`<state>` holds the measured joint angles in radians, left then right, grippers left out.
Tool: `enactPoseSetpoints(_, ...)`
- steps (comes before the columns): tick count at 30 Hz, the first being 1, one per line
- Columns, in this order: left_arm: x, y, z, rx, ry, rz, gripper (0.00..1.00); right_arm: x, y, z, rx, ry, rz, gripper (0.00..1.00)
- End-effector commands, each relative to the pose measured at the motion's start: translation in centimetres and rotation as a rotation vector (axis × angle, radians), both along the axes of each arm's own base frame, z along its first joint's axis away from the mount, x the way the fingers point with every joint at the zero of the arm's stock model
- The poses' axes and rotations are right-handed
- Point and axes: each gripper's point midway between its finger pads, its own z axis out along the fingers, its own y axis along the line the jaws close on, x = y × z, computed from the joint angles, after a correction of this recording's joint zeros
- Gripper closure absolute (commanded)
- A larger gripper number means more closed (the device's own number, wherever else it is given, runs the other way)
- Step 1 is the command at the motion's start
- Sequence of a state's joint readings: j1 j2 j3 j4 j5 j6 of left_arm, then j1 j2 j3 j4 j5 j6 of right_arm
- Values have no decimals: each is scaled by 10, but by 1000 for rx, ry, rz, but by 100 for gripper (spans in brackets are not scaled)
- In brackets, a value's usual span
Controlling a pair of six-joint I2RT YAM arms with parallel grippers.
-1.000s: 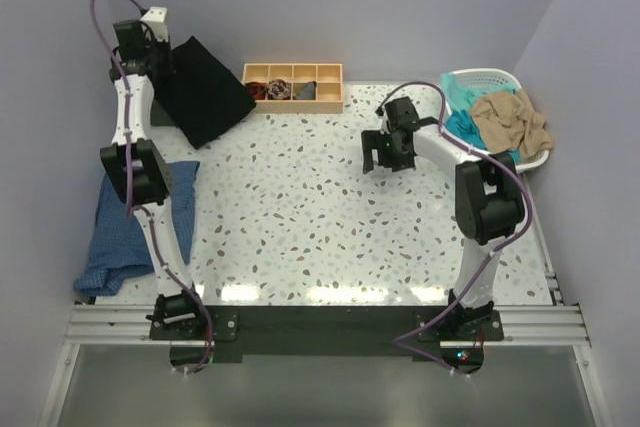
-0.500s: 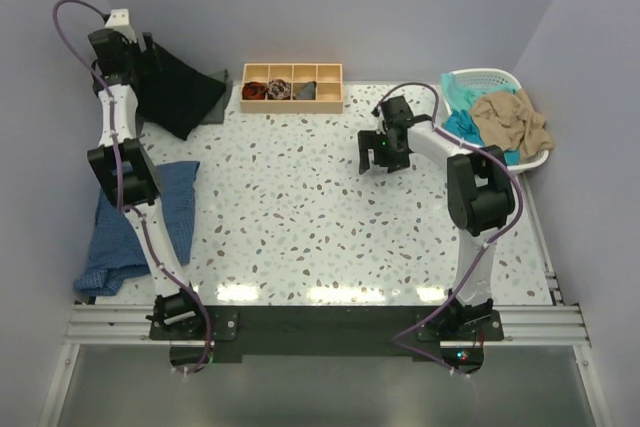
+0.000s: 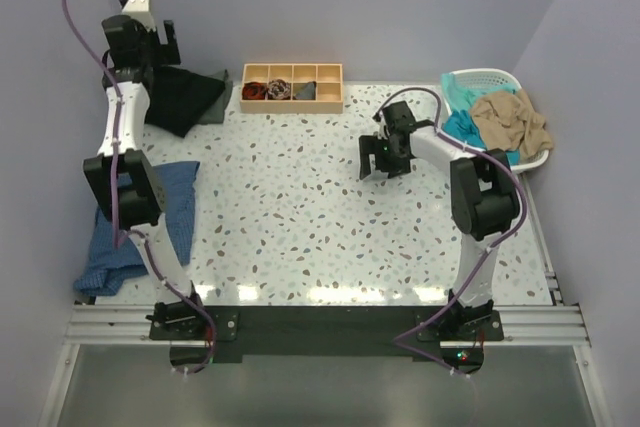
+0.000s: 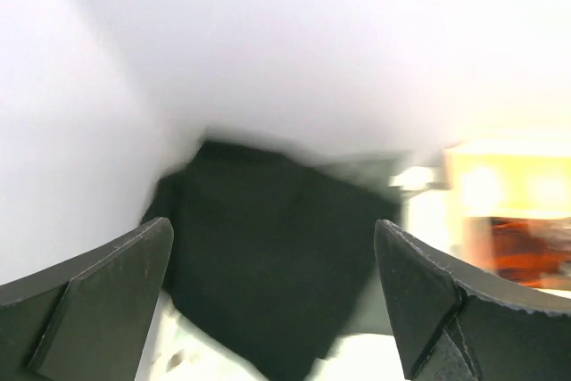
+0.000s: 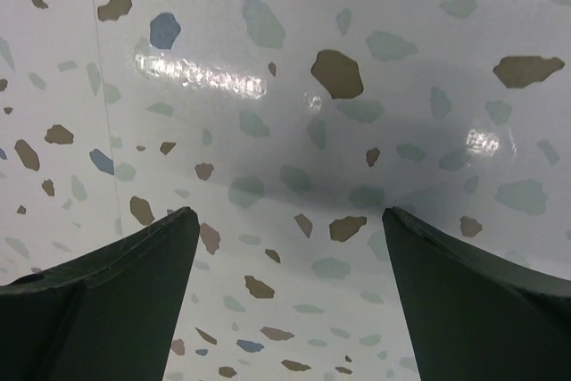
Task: Fold and stack the t-shirts
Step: Reset both grippers
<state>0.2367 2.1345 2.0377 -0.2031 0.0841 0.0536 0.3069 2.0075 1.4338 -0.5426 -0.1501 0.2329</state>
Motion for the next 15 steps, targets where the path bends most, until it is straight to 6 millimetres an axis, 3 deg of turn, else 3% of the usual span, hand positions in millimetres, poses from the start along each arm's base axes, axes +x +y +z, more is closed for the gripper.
enactPoseSetpoints(1, -41, -103, 111, -97, -218, -261, 0, 3, 3, 43, 51, -108, -9, 11)
enactPoseSetpoints(2, -58, -142, 129, -129, -241, -353, 0, -1, 3, 44, 51, -108, -9, 11)
enactPoseSetpoints(3, -67, -166, 104, -191, -203, -415, 0, -3, 2, 52, 56, -124, -10, 11)
enactPoseSetpoints(4, -78, -185, 101, -230, -206, -450, 0, -5, 2, 56, 60, -134, -9, 11)
enactPoseSetpoints(5, -99, -227, 117, -253, -243, -530, 0, -10, -1, 57, 55, -133, -10, 11)
enactPoseSetpoints(6, -110, -248, 94, -283, -206, -572, 0, -12, -3, 60, 53, -138, -13, 10)
enactPoseSetpoints(7, -120, -265, 91, -297, -208, -593, 0, -14, -4, 75, 62, -177, -13, 8)
enactPoseSetpoints(8, -135, -289, 98, -295, -232, -612, 0, -21, -6, 74, 60, -171, -13, 8)
enactPoseSetpoints(9, -142, -299, 83, -297, -196, -603, 0, -25, -7, 79, 64, -184, -14, 8)
enactPoseSetpoints(10, -149, -308, 78, -299, -177, -615, 0, -29, -8, 91, 73, -213, -16, 7)
enactPoseSetpoints(11, -162, -326, 76, -299, -158, -654, 0, -37, -11, 90, 68, -211, -15, 7)
enactPoseSetpoints(12, -171, -331, 55, -278, -107, -654, 0, -41, -15, 93, 59, -220, -18, 7)
enactPoseSetpoints(14, -196, -351, 56, -267, -110, -667, 0, -54, -23, 99, 45, -247, -30, 6)
enactPoseSetpoints(15, -204, -350, 37, -270, -66, -621, 0, -58, -27, 100, 42, -257, -49, 6)
